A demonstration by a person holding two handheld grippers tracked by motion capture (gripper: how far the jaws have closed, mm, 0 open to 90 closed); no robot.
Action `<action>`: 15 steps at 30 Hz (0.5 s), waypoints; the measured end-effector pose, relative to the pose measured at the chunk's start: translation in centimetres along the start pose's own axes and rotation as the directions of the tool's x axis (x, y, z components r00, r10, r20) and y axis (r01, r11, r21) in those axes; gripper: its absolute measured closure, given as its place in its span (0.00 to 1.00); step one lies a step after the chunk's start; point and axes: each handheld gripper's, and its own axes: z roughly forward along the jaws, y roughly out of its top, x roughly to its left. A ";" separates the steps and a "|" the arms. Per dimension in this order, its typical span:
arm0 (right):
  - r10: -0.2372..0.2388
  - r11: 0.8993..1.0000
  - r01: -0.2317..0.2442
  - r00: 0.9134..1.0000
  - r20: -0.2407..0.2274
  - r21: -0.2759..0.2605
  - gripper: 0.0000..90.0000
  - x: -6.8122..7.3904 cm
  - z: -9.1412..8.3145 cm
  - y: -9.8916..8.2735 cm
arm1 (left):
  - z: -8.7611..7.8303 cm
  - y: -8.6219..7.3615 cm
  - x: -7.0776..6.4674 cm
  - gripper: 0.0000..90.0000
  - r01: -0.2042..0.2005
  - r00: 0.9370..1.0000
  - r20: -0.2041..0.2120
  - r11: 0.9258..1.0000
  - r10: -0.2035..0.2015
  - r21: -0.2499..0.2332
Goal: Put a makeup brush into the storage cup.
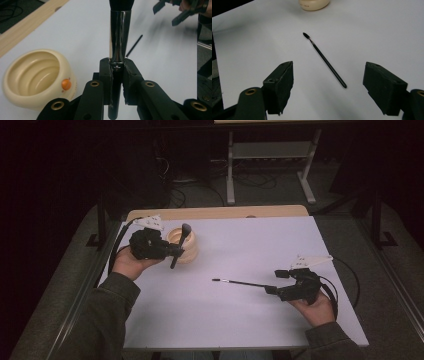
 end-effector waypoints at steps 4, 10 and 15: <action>-0.003 1.000 0.003 1.000 0.001 0.003 0.26 0.0 0.0 -0.1 | -0.5 0.4 0.4 0.88 0.009 1.000 -0.001 1.000 -0.009 -0.014; 0.001 1.000 -0.001 1.000 -0.003 -0.001 0.25 -0.1 0.1 -0.1 | -1.3 1.0 1.2 0.88 0.039 0.999 -0.019 0.999 -0.040 -0.030; -0.004 1.000 0.004 1.000 0.003 -0.002 0.25 0.1 0.1 0.0 | -1.7 1.7 1.9 0.88 0.050 0.998 -0.033 0.998 -0.051 -0.041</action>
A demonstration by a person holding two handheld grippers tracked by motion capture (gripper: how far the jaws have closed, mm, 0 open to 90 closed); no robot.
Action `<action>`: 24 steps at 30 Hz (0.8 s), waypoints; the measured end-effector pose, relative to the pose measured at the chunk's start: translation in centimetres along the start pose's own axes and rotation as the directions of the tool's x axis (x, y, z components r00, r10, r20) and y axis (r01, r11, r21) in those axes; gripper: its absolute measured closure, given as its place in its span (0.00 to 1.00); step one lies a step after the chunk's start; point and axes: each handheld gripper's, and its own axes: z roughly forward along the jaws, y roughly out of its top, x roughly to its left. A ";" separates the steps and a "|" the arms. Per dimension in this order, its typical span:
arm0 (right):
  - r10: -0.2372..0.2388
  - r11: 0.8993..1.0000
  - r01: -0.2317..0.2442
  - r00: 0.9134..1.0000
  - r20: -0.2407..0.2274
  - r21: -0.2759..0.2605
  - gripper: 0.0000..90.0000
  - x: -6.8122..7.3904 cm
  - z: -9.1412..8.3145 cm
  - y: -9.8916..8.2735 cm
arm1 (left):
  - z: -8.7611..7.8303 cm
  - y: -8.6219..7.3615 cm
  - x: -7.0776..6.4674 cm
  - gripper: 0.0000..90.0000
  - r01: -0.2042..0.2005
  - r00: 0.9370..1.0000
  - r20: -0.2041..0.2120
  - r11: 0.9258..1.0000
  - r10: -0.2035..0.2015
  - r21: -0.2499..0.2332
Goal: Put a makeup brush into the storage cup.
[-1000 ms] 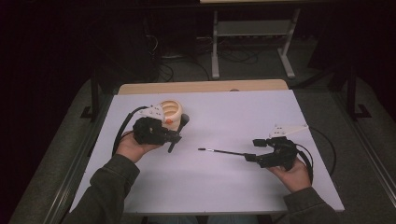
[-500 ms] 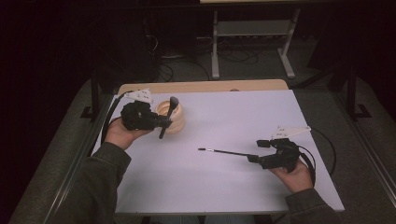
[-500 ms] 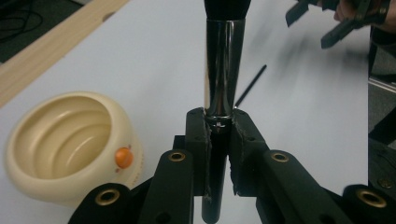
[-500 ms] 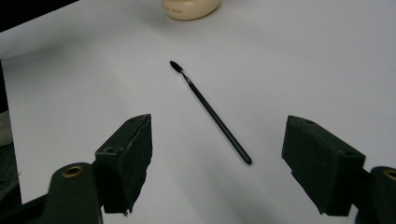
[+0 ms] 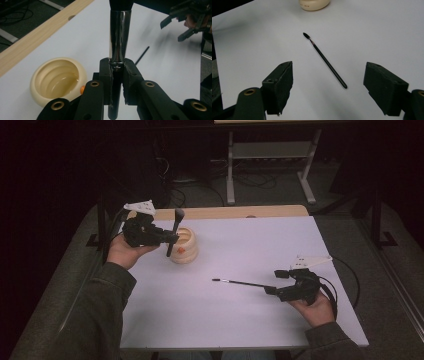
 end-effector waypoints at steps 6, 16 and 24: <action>-0.003 1.000 0.003 1.000 0.000 -0.002 0.25 0.0 0.0 0.0 | -0.4 1.8 1.2 0.88 0.007 0.999 -0.042 1.000 -0.008 -0.011; -0.013 1.000 0.013 1.000 -0.002 -0.013 0.25 -0.1 -0.1 0.1 | -0.1 3.4 3.5 0.88 0.055 0.993 -0.097 0.997 -0.060 -0.056; -0.019 1.000 0.019 1.000 -0.006 -0.021 0.25 -0.2 -0.3 0.2 | 1.7 3.5 5.1 0.88 0.093 0.988 -0.119 0.995 -0.097 -0.042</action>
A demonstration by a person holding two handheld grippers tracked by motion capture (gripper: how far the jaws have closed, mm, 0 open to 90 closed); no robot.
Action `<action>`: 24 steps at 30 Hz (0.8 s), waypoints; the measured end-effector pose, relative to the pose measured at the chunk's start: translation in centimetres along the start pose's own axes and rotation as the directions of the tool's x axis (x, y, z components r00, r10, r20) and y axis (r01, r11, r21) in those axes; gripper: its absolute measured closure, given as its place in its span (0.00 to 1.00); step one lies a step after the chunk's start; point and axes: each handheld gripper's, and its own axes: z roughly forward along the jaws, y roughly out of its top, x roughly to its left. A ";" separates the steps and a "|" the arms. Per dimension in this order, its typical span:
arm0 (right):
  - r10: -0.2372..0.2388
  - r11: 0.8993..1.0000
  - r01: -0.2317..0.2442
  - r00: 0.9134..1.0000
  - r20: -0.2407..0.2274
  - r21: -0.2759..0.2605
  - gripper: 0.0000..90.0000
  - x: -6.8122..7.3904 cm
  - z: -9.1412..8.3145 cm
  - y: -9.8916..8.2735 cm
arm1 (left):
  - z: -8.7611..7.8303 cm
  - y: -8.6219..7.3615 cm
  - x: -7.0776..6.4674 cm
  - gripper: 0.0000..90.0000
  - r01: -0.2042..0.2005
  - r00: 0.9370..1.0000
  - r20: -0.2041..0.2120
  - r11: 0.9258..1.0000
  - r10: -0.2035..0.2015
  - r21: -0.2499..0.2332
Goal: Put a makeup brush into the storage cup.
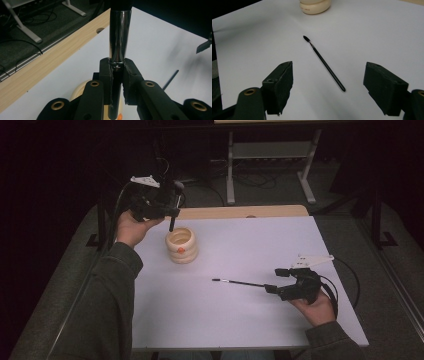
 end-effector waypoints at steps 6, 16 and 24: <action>0.004 1.000 -0.004 1.000 0.000 0.000 0.25 -0.1 0.0 0.0 | 1.1 -0.2 0.6 0.88 0.022 1.000 -0.008 1.000 -0.022 0.011; 0.007 1.000 -0.008 1.000 -0.002 -0.012 0.25 -0.2 -0.1 0.0 | 3.4 -1.5 1.4 0.88 0.075 0.997 -0.001 0.997 -0.075 0.014; -0.003 1.000 0.003 1.000 -0.002 -0.015 0.25 -0.1 -0.2 0.1 | 3.7 -2.2 1.7 0.88 0.084 0.996 -0.005 0.996 -0.084 0.008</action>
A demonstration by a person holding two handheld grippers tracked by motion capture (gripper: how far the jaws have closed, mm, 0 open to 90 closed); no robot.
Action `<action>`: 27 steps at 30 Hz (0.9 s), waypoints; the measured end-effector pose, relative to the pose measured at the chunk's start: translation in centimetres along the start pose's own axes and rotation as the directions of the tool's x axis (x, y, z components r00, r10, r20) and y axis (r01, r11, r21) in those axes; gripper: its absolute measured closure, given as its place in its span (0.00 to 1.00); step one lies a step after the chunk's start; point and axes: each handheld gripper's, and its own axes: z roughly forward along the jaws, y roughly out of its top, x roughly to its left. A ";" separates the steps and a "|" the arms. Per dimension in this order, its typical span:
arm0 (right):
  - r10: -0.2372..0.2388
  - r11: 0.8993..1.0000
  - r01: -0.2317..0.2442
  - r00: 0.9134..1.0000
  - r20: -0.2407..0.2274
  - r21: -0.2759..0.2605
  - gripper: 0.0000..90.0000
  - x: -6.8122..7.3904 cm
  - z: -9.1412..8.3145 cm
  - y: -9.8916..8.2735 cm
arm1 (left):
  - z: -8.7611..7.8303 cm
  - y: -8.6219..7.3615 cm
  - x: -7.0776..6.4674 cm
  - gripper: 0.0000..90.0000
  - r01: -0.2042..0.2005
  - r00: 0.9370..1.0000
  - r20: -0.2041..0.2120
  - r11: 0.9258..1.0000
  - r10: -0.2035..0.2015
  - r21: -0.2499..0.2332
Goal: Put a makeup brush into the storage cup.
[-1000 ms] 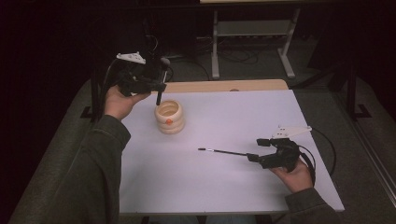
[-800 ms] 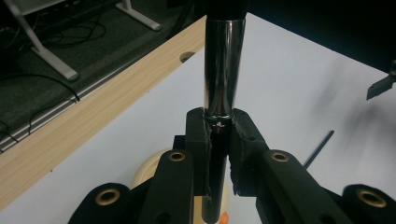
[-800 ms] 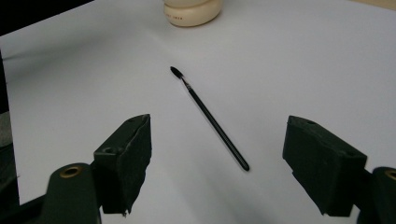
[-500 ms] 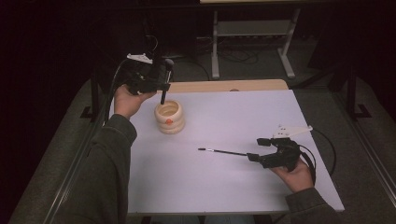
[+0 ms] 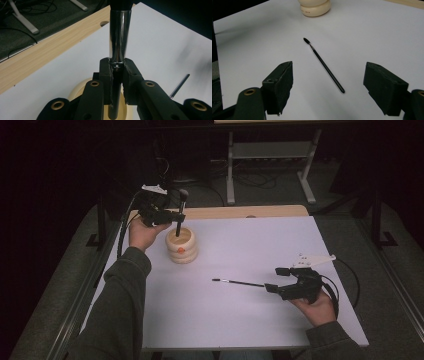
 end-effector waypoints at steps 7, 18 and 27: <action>-0.005 1.000 0.005 1.000 0.003 -0.001 0.25 0.1 0.0 0.1 | 0.2 -1.2 0.8 0.88 0.046 0.999 -0.004 0.999 -0.046 -0.018; -0.005 1.000 0.005 1.000 -0.002 0.003 0.25 0.1 0.2 0.1 | 0.9 -2.3 1.2 0.88 0.081 0.997 -0.005 0.996 -0.081 -0.021; -0.004 1.000 0.004 1.000 0.003 -0.001 0.26 0.1 0.1 0.1 | 2.0 -3.3 0.9 0.87 0.071 0.997 -0.009 0.997 -0.071 0.003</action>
